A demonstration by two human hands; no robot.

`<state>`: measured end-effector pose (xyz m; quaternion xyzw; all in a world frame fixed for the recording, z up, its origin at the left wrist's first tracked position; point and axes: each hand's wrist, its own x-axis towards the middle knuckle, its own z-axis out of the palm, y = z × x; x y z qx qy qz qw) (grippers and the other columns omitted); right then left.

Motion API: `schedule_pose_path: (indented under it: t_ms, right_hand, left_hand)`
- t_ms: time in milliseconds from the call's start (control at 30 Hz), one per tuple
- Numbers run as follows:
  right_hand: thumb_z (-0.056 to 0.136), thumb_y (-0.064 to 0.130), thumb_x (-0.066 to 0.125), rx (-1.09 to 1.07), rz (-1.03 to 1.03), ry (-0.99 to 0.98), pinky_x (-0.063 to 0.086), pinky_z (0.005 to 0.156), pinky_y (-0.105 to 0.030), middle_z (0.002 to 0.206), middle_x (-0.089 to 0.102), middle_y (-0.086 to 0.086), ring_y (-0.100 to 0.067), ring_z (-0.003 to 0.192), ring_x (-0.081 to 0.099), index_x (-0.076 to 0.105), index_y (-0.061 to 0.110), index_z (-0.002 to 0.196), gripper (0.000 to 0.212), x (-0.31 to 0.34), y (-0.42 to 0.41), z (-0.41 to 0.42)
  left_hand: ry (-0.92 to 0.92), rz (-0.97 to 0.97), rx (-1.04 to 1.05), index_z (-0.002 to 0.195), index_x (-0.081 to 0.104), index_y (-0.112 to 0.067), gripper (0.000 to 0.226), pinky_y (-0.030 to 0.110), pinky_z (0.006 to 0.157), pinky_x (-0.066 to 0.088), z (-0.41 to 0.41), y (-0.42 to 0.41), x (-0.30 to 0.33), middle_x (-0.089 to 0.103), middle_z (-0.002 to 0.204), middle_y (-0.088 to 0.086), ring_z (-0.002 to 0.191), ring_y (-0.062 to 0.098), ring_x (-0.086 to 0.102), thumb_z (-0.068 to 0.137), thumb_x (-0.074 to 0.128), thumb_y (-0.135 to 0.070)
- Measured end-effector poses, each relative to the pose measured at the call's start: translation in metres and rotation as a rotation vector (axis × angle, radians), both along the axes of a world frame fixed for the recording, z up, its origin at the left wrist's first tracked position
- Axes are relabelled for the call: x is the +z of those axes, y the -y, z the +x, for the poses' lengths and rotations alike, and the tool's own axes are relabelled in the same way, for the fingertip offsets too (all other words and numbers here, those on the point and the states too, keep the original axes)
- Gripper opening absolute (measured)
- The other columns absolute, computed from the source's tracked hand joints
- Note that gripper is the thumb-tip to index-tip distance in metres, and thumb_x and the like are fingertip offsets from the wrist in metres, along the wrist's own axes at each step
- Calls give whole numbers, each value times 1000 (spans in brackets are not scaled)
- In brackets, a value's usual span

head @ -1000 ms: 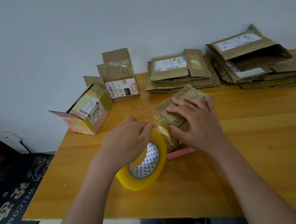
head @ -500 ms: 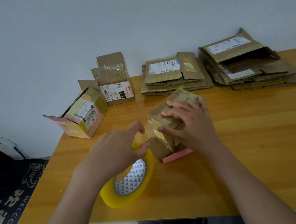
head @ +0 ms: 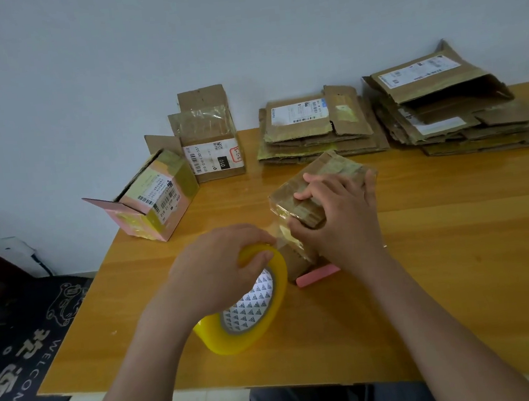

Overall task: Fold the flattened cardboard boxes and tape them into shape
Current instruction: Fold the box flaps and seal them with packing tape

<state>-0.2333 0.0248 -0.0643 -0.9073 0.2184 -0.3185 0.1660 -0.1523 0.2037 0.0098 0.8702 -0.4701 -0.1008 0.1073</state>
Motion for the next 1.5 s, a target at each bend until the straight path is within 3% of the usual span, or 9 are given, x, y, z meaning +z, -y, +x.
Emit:
schedule_pose_path:
  t_ms: [167,367,567,700,800,967,1100,1300,1500]
  right_hand:
    - [71,79,49,192,117,-35,-13,118,-40,148,43,16,-8,141,29,61,35,122,68,12,13,-15]
    - [86,33,66,67,140,146,41,84,-25,87,60,10,2,89,50,70,18,87,15,12,21,-68]
    - [96,20,56,136,-14,-379,36,76,-25,91,46,5,-18,103,45,71,21,104,17,-19,9,-78]
    - [100,18,44,133,-152,-448,32,80,-24,106,55,3,-16,106,40,68,22,111,27,-21,4,-74]
    - [94,23,48,134,-254,-487,34,85,-29,101,59,5,-17,105,47,66,22,101,19,-16,4,-76]
    - [80,22,67,104,-92,-76,32,60,-20,71,50,13,-9,65,47,57,25,81,11,-8,5,-90]
    - [90,17,59,324,228,388,44,64,-9,85,63,12,0,77,60,64,13,93,8,13,-6,-88]
    - [94,13,57,426,195,445,47,77,-14,98,66,2,-3,92,61,66,3,108,19,14,-23,-51]
    - [94,8,58,483,212,414,43,77,-7,99,57,22,9,96,57,65,4,105,14,7,-28,-29]
  left_hand:
    - [4,4,36,122,60,-44,27,35,90,52,2,1,-2,56,129,-26,111,5,55,98,47,-46]
    - [61,44,36,119,60,-47,26,36,90,52,-4,2,-2,51,135,-25,115,8,55,98,44,-49]
    - [-167,3,134,115,68,-34,36,34,95,47,-7,11,8,63,123,-13,111,10,56,104,34,-35]
    - [-154,32,133,89,73,-20,29,22,58,39,2,16,13,65,78,4,68,16,51,100,49,-32]
    - [-152,36,169,78,60,-22,19,23,53,33,7,20,17,49,70,3,62,15,41,92,61,-33]
    - [-226,-19,277,83,70,-6,31,21,53,32,7,25,16,53,71,5,62,17,43,92,64,-36]
    - [-308,-6,304,94,67,-15,22,22,58,33,6,30,10,62,90,0,75,9,51,93,62,-37]
    - [-324,-15,247,91,74,-19,22,24,66,43,14,24,11,69,90,0,87,15,62,91,65,-39]
    - [-367,-24,212,91,78,-23,22,42,87,52,28,15,9,73,92,3,94,23,65,90,65,-41]
